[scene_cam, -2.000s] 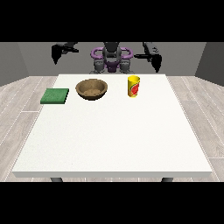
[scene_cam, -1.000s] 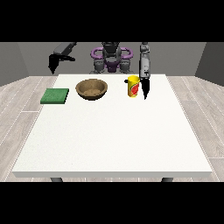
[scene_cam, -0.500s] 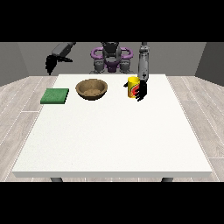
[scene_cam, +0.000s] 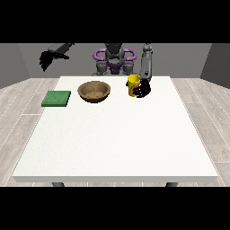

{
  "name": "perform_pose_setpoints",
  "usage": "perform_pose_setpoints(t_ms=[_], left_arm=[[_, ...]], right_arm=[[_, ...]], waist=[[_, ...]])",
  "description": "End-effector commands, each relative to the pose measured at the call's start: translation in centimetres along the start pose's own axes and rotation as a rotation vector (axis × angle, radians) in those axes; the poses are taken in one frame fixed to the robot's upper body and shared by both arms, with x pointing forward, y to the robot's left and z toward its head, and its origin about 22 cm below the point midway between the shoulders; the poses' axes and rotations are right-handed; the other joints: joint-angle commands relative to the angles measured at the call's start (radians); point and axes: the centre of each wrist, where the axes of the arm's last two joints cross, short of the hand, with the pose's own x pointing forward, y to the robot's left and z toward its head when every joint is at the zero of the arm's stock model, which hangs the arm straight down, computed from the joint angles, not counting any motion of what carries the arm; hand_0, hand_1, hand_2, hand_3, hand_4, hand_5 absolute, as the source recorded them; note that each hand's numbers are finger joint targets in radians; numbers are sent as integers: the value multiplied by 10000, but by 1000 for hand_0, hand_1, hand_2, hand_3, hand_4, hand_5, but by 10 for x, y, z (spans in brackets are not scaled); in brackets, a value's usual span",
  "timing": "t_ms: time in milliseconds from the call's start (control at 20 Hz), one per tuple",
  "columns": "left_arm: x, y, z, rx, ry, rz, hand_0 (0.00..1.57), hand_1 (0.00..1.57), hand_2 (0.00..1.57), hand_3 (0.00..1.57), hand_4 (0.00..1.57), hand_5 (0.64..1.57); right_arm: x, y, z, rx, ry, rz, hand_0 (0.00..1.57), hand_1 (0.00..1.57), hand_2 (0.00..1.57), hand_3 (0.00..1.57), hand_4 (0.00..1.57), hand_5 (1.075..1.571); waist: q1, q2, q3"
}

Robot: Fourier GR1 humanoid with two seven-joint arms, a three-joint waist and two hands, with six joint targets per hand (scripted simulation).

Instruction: Pick the cup and pour the ball into the bowl, then pick the bowl and place it on the pad

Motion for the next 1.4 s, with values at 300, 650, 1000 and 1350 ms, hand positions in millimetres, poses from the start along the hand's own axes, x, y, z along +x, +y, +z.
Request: perform_pose_setpoints(t_ms=[300, 650, 1000, 1350], left_arm=[[25, 98, -99, -1154, 943, -4905, 1456, 1456, 1571, 1571, 1571, 1296], [53, 54, -115, -1512, 763, -5696, 1473, 1473, 1571, 1571, 1571, 1278], [89, -9, -130, -1558, 324, -7790, 1496, 1496, 1571, 1571, 1507, 1245], [126, -45, -146, -2511, -1175, -11026, 1554, 1554, 1571, 1571, 1571, 1244]], right_arm=[[-26, -4, 16, -468, 1546, -405, 0, 0, 0, 0, 0, 1569], [-42, -17, 35, -603, 1774, -402, 0, 0, 0, 0, 0, 1568], [-33, -22, 10, -239, 1789, -560, 0, 0, 0, 0, 0, 1569], [-45, -46, 39, -502, 2191, -758, 0, 0, 0, 0, 0, 1571]], waist=[[430, -1845, -57], [503, -1732, -76], [268, -1919, -70], [207, -2621, -55]])
